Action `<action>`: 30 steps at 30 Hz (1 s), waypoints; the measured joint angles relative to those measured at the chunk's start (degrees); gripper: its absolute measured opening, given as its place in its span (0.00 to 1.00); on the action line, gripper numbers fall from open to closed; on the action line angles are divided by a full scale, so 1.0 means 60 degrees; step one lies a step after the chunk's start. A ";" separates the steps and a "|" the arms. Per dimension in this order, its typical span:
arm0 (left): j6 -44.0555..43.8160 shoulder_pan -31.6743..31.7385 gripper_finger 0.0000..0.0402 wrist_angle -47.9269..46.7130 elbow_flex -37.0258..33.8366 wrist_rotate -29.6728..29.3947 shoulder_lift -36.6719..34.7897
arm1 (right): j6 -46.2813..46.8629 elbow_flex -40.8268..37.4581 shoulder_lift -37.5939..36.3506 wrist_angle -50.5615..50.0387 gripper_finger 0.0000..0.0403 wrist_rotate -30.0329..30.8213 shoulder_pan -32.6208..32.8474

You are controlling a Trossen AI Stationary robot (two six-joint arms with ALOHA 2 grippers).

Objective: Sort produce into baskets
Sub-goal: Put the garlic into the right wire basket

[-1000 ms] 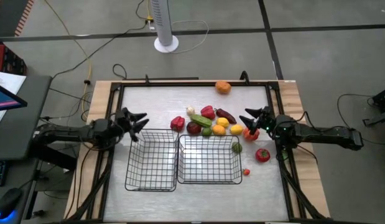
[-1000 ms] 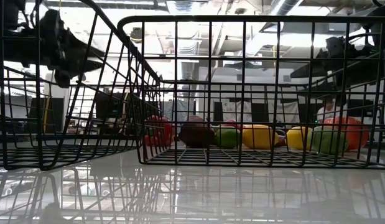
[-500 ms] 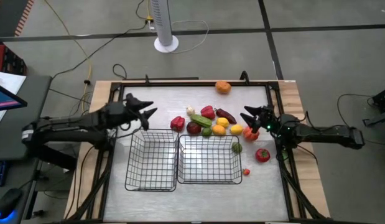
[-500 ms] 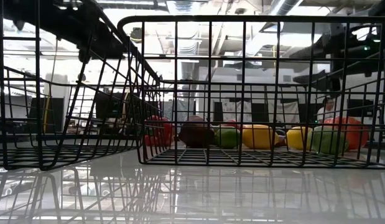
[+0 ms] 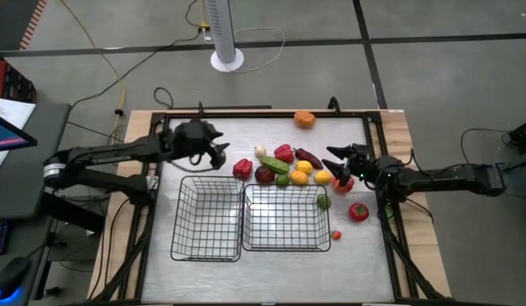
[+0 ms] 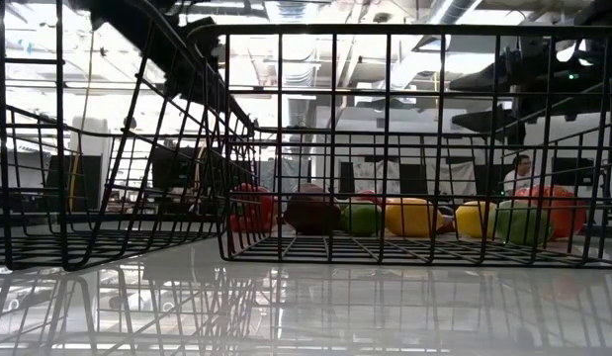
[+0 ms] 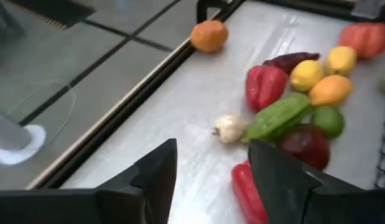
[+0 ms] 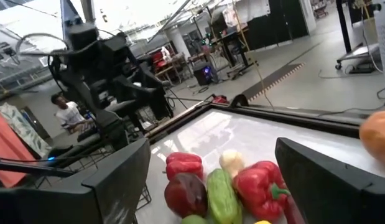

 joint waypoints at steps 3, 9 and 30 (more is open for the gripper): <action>0.0010 0.0207 0.56 -0.0654 0.0871 0.0537 0.0795 | -0.0095 0.0000 0.0625 0.0569 0.94 -0.0021 0.0129; 0.0580 0.0322 0.67 -0.2980 0.2893 0.2088 0.2765 | -0.0464 0.0192 0.1467 0.1184 0.94 -0.0024 0.0428; 0.1335 0.1202 0.70 -0.4351 0.6198 0.3851 0.7195 | -0.0554 0.0535 0.2560 0.1439 0.94 -0.0017 0.0853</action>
